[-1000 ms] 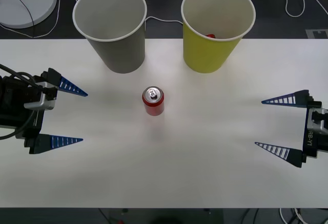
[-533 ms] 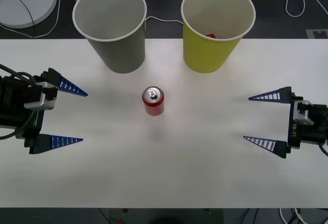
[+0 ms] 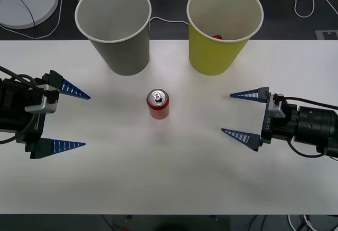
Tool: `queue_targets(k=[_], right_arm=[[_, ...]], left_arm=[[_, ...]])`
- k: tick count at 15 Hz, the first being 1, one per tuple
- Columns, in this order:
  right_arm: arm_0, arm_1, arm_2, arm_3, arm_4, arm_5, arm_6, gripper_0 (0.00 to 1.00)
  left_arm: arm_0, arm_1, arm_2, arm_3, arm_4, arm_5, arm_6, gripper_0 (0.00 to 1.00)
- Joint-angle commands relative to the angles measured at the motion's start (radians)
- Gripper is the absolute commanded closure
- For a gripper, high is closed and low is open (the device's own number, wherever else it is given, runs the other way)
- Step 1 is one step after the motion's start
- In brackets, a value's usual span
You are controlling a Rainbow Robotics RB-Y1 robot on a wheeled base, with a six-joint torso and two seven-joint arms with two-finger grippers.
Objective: Put the can into the green bin and the plastic bottle into the gray bin
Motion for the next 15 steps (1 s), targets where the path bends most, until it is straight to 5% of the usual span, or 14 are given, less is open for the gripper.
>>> queue_targets(k=[1, 15], right_arm=[[-0.038, 0.062, 0.012, 0.063, 0.001, 0.007, 0.025, 0.00], [-0.159, 0.235, 0.150, 0.158, 0.073, 0.220, 0.036, 0.00]], left_arm=[[0.000, 0.000, 0.000, 0.000, 0.000, 0.000, 0.000, 0.00], [0.000, 0.000, 0.000, 0.000, 0.000, 0.000, 0.000, 0.00]])
